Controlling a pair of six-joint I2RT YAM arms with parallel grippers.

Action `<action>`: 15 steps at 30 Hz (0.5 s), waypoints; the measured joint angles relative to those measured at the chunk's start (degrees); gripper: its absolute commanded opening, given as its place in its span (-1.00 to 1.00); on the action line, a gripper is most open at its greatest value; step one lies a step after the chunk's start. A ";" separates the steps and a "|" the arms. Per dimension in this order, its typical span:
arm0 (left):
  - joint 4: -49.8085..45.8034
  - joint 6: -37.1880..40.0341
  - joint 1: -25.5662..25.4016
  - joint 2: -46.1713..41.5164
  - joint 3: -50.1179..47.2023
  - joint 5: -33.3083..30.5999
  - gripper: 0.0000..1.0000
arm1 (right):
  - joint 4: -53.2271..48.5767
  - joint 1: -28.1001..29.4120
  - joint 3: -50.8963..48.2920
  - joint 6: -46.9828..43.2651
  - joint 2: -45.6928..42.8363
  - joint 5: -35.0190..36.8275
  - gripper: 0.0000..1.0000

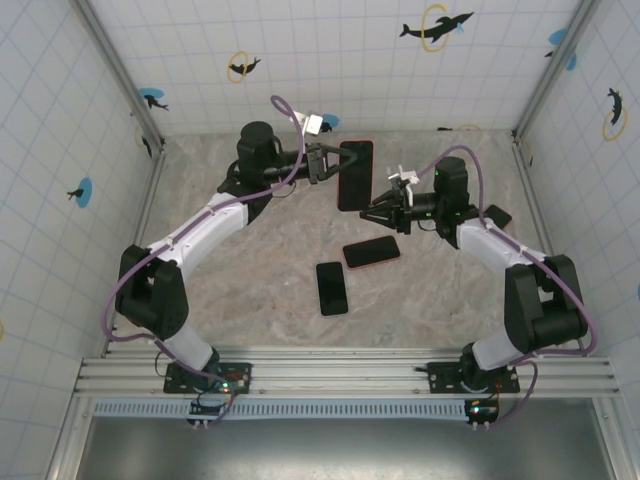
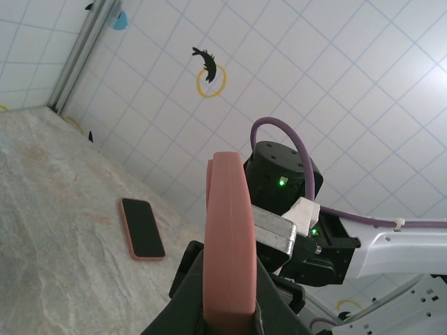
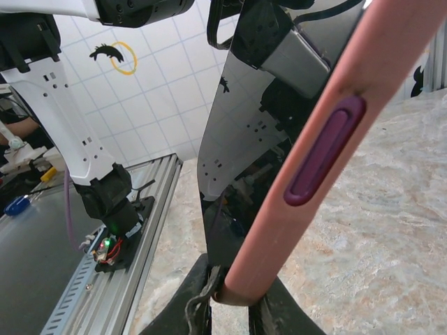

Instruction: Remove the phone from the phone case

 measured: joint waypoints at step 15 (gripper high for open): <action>0.55 -1.90 -0.39 0.00 0.87 0.26 -1.00 | -1.07 0.02 0.24 -1.73 -1.01 0.98 -0.77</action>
